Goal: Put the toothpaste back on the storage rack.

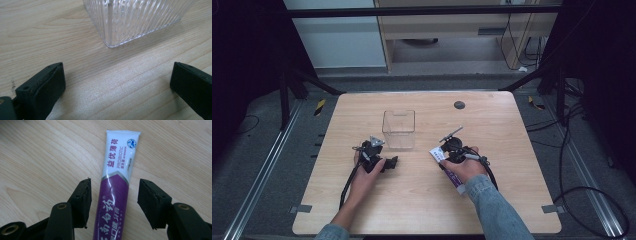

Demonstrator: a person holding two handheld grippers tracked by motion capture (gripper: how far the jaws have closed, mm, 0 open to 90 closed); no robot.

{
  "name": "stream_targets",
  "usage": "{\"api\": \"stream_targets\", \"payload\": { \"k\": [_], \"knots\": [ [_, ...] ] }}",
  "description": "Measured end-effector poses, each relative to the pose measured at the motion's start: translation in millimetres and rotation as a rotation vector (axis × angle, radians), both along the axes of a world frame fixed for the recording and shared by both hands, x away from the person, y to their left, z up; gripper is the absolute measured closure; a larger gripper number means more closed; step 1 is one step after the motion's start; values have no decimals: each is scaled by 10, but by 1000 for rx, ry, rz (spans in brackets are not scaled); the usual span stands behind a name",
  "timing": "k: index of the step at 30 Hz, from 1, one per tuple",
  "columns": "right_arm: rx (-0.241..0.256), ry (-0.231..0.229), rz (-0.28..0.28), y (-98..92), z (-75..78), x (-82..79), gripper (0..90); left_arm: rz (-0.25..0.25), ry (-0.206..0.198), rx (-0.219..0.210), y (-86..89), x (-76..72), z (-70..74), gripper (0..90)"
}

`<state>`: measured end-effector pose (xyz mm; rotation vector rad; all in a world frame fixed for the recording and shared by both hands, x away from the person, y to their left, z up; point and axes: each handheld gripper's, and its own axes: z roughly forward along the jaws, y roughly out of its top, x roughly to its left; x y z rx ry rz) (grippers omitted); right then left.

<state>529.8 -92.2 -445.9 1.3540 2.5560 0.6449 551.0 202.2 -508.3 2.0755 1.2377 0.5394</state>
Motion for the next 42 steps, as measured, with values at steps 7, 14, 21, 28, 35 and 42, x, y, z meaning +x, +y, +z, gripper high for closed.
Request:
{"api": "stream_targets", "payload": {
  "k": [7,14,21,28,35,42],
  "knots": [
    [-18,47,0,86,-61,103,463,0,0,0,0,0,0,0],
    [-41,63,-18,128,-131,202,481,0,0,0,0,0,0,0],
    [-46,78,-27,157,-186,236,481,-1,0,0,0,1,0,0],
    [-51,92,-34,164,-227,267,489,0,0,0,0,1,0,0],
    [-56,94,-32,165,-244,279,516,-1,0,0,0,2,0,0],
    [-67,86,-34,177,-246,276,528,-1,0,0,0,2,0,0]
  ]
}}
